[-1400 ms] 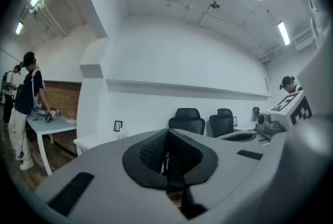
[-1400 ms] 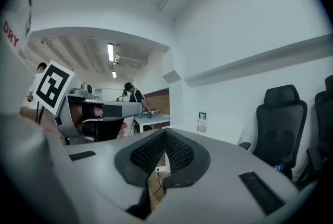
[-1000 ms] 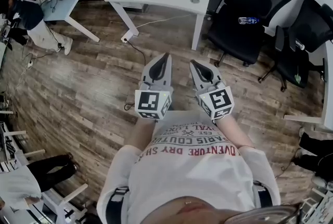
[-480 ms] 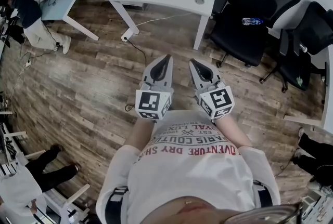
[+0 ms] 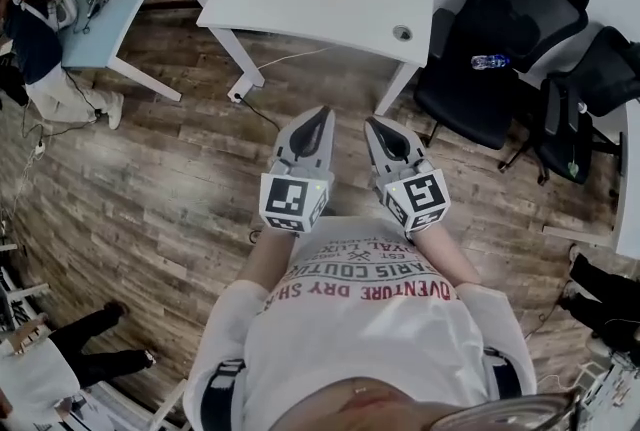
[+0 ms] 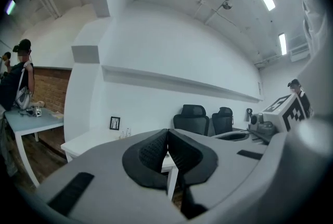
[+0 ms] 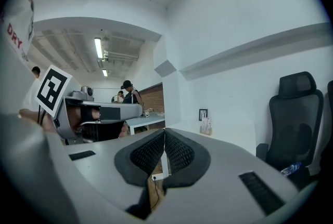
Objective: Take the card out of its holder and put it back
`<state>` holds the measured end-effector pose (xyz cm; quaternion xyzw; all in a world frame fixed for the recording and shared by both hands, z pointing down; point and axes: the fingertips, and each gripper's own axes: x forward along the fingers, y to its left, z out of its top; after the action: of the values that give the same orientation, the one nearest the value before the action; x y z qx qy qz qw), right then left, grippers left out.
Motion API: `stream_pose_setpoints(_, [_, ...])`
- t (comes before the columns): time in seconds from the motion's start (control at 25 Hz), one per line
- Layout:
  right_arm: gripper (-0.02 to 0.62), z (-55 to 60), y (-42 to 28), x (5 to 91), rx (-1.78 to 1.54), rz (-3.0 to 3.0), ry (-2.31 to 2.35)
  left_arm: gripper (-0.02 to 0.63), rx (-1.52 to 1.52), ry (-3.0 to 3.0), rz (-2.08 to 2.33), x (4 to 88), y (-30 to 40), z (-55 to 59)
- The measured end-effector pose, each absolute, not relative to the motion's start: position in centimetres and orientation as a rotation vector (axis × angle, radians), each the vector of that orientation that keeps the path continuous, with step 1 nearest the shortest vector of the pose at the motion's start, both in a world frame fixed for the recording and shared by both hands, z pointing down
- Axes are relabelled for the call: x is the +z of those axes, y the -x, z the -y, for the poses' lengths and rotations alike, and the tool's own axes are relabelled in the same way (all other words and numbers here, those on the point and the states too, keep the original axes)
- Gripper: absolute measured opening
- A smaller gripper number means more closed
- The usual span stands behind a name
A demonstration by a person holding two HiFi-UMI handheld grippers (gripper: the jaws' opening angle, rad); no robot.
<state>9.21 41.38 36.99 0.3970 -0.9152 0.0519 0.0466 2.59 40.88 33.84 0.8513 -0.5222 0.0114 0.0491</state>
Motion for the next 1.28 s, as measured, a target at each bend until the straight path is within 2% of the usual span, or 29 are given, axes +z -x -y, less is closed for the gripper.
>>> stream_pose_setpoints(0.32, [0.025, -33.0, -2.4, 37.8, 0.204, 2.728, -1.340, 0.025, 0.025, -2.590, 1.517, 34.8, 5.8, -32.4])
stream_pose_setpoints(0.52, [0.025, -29.7, 0.0, 38.7, 0.247, 2.690, -1.361, 0.025, 0.048, -2.584, 1.466, 36.1, 8.1, -29.2])
stream_pose_setpoints(0.84, [0.026, -24.3, 0.3, 40.0, 0.282, 2.657, -1.390, 0.025, 0.066, -2.533, 1.458, 38.2, 9.6, -23.8])
stream_pose_setpoints(1.28, [0.026, -11.8, -1.5, 39.5, 0.303, 2.763, -1.328, 0.025, 0.139, -2.535, 1.511, 38.4, 7.4, -12.2])
